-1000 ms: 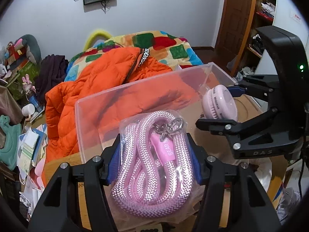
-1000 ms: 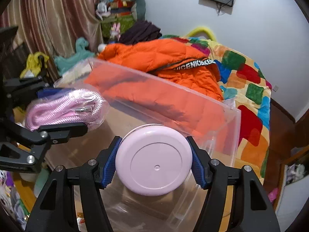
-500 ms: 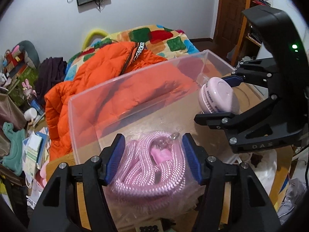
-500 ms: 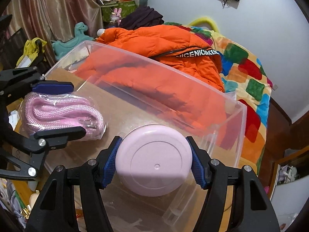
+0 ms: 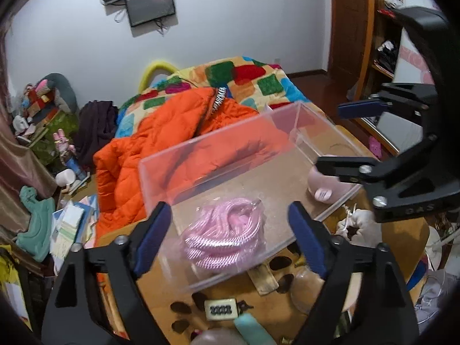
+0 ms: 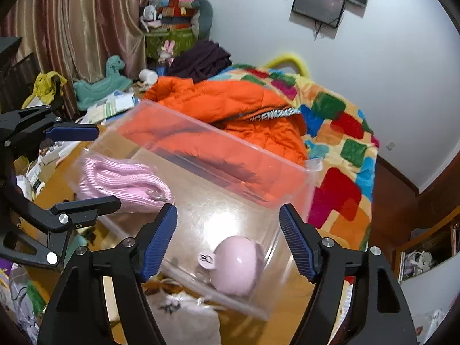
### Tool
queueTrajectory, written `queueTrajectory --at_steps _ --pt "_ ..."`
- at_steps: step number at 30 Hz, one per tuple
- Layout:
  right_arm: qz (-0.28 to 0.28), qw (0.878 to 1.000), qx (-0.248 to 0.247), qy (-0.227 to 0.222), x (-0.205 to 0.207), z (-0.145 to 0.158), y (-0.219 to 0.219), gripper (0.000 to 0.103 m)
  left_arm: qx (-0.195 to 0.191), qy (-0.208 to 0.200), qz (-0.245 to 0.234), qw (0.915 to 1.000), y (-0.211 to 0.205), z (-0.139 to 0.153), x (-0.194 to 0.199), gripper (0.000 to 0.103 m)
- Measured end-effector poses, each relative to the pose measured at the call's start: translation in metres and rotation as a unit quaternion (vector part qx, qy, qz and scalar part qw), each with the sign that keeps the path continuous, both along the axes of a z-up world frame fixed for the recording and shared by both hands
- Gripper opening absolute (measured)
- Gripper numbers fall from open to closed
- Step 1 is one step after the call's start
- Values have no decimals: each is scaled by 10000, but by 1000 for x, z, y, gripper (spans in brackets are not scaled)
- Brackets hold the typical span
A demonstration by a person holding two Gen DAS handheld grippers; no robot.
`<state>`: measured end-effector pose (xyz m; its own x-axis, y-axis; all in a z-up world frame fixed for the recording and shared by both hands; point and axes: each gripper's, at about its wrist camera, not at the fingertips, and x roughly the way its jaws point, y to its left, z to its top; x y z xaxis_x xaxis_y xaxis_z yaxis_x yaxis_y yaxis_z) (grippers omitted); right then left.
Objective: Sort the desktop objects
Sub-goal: 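Lower both held items into the clear plastic box and open both tools, then grasp the white round jar with the left tool while the right tool grasps the white pouch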
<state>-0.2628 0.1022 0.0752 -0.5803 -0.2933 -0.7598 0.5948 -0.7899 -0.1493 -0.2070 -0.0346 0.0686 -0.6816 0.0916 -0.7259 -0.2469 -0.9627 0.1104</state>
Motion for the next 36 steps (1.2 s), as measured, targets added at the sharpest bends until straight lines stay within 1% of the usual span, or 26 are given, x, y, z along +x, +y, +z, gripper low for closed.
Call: queueTrajectory --at_steps 1,2,7,9,13,16,25,28,32,36 --pt "-49 9999 -23 93 7 6 3 79 -11 64 78 9999 -1 5 5 92" --pt "-76 9998 -47 154 10 11 5 81 -8 118 135 9998 -3 9 10 92" --pt "-123 9980 -106 603 44 35 20 82 75 168 359 9992 -16 25 34 94" --pt "-129 9974 -125 700 55 41 26 82 134 177 425 9988 -22 29 44 94" --pt "-156 9971 -266 700 76 48 38 83 202 223 541 9981 -31 31 66 95" --pt "-193 9967 -348 708 89 48 46 83 223 160 593 9979 -38 28 81 95" --pt "-257 9969 -289 682 122 31 61 84 227 -16 727 9971 -54 9 111 95" --pt "-268 9973 -316 601 128 21 64 84 273 -103 758 9967 -58 -3 118 95" --pt "-328 9982 -323 373 128 1 63 85 328 -303 840 9955 -64 -22 121 95" --pt "-415 9986 -96 329 127 -21 58 85 133 -415 872 9952 -68 -42 120 95"
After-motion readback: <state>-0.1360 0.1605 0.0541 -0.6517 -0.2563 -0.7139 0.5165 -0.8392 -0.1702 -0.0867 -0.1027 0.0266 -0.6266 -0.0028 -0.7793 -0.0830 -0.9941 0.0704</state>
